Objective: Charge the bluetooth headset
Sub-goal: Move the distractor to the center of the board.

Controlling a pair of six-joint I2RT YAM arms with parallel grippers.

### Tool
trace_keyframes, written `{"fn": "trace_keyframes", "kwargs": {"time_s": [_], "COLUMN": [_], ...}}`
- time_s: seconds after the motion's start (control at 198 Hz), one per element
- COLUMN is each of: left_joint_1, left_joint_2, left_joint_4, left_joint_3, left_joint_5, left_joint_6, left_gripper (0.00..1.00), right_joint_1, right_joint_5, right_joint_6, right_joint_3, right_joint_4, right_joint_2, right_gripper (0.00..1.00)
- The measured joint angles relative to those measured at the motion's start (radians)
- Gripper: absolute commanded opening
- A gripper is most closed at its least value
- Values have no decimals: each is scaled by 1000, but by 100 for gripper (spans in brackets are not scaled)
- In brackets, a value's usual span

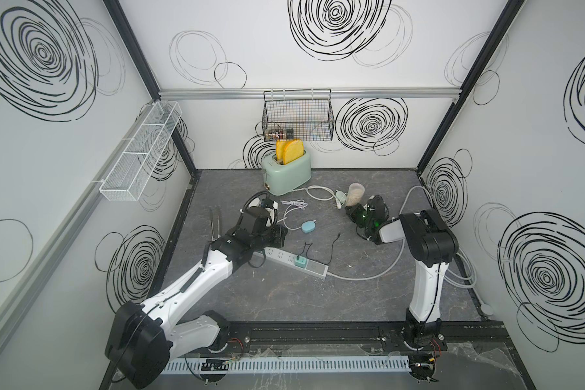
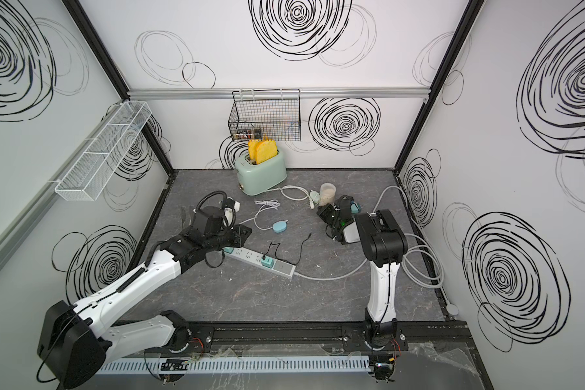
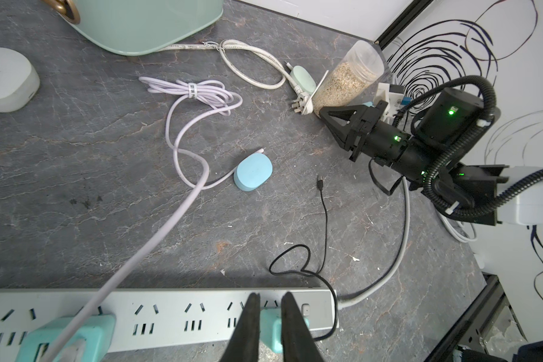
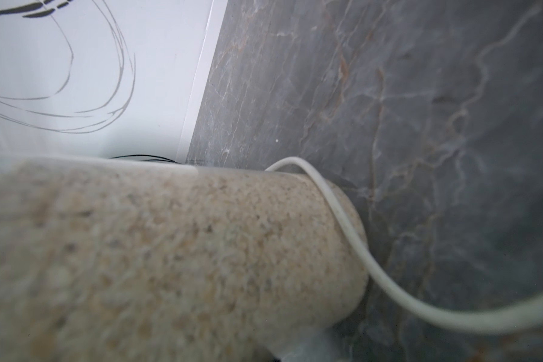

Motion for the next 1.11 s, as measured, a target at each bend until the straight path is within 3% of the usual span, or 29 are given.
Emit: {"fn": "trace_keyframes", "kwargs": {"time_s": [0.247, 0.514, 0.701, 0.847, 0.942, 1.109], "left_joint_1": [5, 8, 16, 24, 29, 36], "left_joint_2": [-36, -71, -98, -117, -119, -122], "left_joint_4": [-20, -28, -30, -31, -36, -72], "left_joint_3": [-4, -13, -13, -13, -13, -13], "left_joint_5": [1, 8, 9, 12, 16, 23], "left_joint_6": [1, 11, 22, 35, 45, 80], "left_gripper": [24, 45, 53, 54, 55, 55], "right_joint_1": [-18, -7, -3, 30, 97, 189], "right_joint_5": [-26, -56, -81, -65, 5, 108], "right_joint_6": [-55, -176, -274, -342, -408, -565], "right_joint_3": [-60, -150, -146, -79, 10, 184], "right_joint_4": [-50, -216, -378, -533, -647, -797], "right_joint_2": [-83, -338, -459, -476, -472, -441], "right_gripper": [16, 39, 52, 51, 45, 44]}}
